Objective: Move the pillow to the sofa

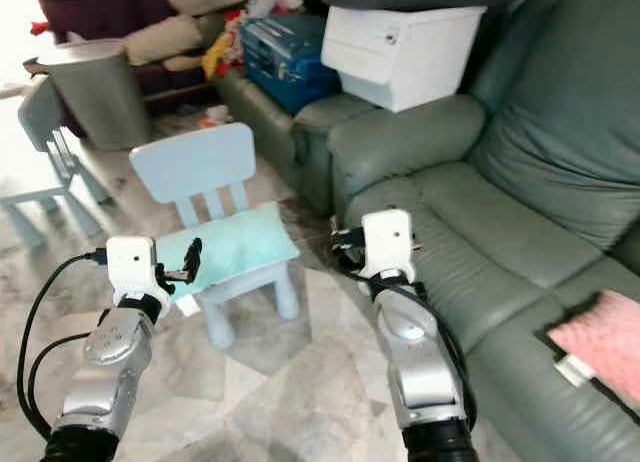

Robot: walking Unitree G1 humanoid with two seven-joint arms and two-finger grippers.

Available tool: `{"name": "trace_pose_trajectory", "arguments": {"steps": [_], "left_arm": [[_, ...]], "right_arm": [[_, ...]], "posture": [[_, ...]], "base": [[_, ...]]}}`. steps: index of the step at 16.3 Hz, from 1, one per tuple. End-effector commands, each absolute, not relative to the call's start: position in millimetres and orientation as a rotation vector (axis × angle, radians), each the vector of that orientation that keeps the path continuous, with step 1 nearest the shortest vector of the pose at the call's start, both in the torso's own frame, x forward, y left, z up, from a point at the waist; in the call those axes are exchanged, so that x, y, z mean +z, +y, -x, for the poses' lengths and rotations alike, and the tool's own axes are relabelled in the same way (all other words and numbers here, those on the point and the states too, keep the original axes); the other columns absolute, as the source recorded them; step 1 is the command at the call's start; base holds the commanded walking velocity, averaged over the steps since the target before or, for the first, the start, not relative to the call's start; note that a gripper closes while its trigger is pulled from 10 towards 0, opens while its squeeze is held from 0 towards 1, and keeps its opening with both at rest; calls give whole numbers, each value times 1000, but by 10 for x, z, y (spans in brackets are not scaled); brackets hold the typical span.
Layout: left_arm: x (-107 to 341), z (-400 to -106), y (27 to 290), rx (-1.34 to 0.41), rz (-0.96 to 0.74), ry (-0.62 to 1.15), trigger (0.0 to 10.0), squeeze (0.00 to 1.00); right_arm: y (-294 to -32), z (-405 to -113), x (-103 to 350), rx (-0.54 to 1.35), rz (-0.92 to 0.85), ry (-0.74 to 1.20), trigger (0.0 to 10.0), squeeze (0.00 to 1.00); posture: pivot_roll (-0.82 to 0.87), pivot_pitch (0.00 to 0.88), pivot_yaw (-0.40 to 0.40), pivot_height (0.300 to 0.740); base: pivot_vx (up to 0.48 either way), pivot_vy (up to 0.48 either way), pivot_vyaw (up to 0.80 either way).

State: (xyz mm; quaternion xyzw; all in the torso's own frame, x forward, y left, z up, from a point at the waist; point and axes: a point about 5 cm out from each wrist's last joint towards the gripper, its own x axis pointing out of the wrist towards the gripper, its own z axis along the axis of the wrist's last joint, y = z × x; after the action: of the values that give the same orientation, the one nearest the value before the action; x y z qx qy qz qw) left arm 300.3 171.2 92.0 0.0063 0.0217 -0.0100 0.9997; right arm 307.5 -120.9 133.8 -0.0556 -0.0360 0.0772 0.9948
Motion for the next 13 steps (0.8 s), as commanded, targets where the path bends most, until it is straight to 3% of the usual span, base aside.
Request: {"name": "trace_pose_trajectory", "arguments": {"steps": [1,3,10,13], "left_arm": [[929,-3012,1699,-24,-25,40,10000,0],[931,-3019,1694,-19,-32,36,10000,0],[940,-3027,1710,13,-73,15,10000,0],[967,-3026,1768,42,-49,-19,10000,0]], "right_arm": [[-1250,-3082,1353,140,105,-77,10000,0],[-1236,-3078,1352,152,116,-79,10000,0],[-1219,-3076,1356,162,114,-84,10000,0],[-1222,-3075,1368,164,112,-89,10000,0]], "posture": [[-101,0,43,740],[-102,0,42,740],[-102,0,41,740],[-105,0,40,740]], "base": [[0,0,0],[0,0,297],[0,0,779],[0,0,0]]}}
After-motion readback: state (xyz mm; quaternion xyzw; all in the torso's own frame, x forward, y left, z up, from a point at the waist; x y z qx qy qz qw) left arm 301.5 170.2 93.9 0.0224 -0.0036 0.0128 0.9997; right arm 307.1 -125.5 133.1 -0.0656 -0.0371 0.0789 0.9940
